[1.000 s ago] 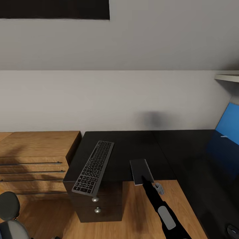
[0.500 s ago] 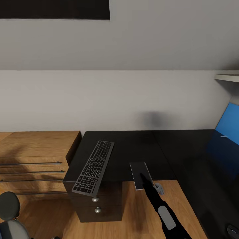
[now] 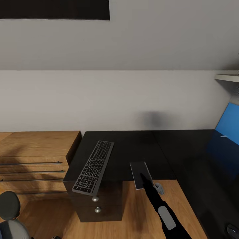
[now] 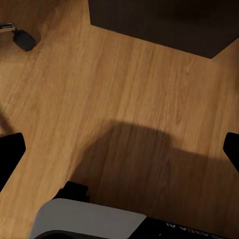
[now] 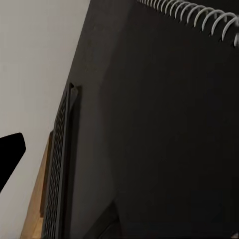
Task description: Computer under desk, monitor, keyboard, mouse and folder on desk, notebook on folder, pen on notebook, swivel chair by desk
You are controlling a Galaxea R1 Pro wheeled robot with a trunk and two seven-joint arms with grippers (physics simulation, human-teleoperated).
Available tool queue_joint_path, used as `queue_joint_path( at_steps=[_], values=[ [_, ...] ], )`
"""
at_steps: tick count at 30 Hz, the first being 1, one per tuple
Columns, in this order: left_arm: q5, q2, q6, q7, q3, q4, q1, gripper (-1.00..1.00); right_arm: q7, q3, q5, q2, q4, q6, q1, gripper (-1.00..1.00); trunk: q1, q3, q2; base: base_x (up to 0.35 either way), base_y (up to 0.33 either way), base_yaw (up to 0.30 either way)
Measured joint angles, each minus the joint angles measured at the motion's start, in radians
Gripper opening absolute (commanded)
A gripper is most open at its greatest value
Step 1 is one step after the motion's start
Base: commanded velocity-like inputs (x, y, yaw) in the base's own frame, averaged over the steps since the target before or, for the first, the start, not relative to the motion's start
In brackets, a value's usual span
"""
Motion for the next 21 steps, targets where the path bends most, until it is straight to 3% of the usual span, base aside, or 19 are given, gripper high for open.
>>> queue_joint_path(
  at_steps=[13, 21],
  values=[
    [0.0, 0.0, 0.0, 0.0, 0.0, 0.0, 0.0, 1.0, 0.0, 0.0, 0.001, 0.0, 0.0, 0.0, 0.0, 1.0, 0.0, 0.0, 0.0, -0.22, 0.0, 0.0],
    [0.0, 0.0, 0.0, 0.0, 0.0, 0.0, 0.0, 1.0, 0.0, 0.0, 0.001, 0.0, 0.001, 0.0, 0.0, 1.0, 0.0, 0.0, 0.0, -0.091, 0.0, 0.0]
  ],
)
